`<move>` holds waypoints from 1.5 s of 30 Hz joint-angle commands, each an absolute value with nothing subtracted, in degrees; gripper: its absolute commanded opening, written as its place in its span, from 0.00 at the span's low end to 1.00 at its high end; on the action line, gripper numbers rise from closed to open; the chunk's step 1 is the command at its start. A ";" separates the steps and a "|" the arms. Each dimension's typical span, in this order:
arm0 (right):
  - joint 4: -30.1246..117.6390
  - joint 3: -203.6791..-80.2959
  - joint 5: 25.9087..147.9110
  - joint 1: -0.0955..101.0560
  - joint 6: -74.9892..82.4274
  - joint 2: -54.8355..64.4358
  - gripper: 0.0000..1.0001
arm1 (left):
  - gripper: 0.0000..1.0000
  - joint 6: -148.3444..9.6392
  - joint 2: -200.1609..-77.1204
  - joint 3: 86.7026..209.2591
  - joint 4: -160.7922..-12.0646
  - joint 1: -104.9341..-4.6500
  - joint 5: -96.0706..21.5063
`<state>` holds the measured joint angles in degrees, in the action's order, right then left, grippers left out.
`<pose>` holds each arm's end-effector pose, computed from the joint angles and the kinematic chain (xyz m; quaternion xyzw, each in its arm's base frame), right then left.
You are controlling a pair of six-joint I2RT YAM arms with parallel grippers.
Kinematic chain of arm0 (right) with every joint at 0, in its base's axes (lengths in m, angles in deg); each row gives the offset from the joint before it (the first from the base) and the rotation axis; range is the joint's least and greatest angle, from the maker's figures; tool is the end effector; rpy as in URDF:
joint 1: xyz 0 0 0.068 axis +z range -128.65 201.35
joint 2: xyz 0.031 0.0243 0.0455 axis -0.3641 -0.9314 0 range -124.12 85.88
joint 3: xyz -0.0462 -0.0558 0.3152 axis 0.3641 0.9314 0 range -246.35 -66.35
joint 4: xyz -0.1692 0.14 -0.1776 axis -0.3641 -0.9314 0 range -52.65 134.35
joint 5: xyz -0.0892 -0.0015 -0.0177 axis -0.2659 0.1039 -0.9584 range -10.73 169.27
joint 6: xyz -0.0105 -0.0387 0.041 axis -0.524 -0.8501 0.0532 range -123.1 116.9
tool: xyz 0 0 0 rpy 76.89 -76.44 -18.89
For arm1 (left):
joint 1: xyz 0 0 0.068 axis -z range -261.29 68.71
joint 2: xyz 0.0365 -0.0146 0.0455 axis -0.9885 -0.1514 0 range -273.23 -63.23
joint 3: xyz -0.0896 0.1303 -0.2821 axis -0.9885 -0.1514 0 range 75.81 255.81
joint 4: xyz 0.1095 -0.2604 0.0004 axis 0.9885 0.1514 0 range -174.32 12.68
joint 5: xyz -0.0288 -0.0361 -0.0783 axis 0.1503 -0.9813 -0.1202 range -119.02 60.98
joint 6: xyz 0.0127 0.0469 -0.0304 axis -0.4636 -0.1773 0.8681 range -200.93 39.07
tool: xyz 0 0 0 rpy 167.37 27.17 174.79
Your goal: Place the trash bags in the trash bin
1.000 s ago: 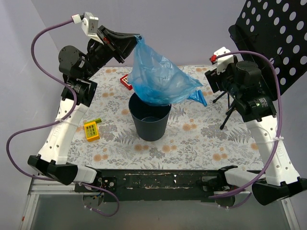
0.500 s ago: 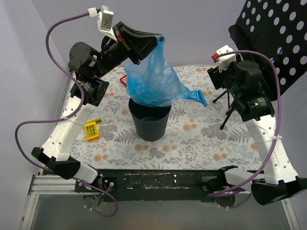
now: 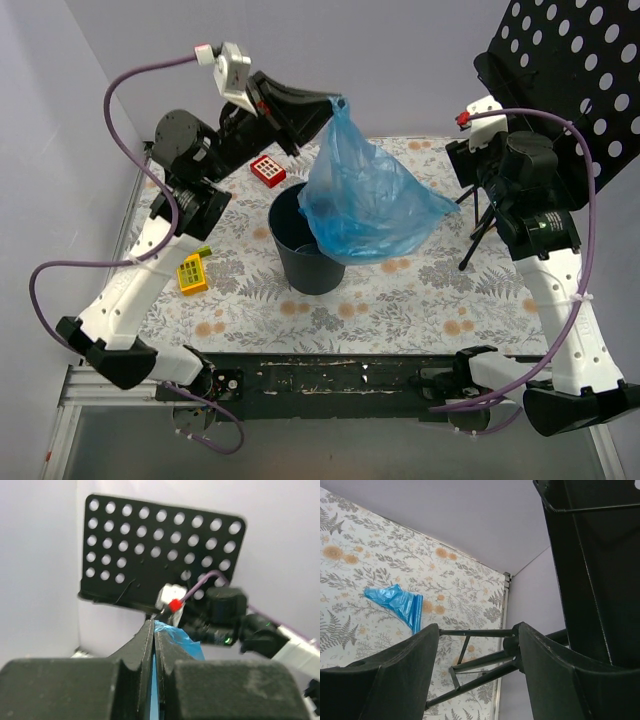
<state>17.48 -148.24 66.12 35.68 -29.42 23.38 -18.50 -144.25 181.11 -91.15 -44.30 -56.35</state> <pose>0.2144 0.0453 0.5243 -0.1886 0.7265 -0.1540 0.6425 0.2154 -0.1858 0.6472 0.0955 0.5113 -0.7206 0.4585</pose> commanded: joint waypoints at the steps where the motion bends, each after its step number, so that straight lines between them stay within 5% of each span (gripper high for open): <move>1: 18.78 -152.04 68.62 35.07 -28.59 25.14 0.72 | 0.00 -31.42 -134.54 166.64 -93.72 -44.29 -51.71; 7: 15.35 -154.68 74.86 34.98 -26.92 26.29 0.72 | 0.00 -46.73 -126.96 154.92 -96.01 -46.13 -44.68; 25: 9.72 -162.68 106.07 34.89 -18.03 17.51 0.71 | 0.00 -54.04 -140.30 161.66 -111.83 -57.29 -44.49; 35: 19.82 -157.67 105.89 34.89 -19.27 10.92 0.73 | 0.00 -61.15 -139.44 164.85 -94.98 -63.01 -60.91; 45: 18.42 -159.96 118.29 34.89 -20.41 5.11 0.74 | 0.00 -63.08 -127.14 153.60 -87.32 -63.01 -63.56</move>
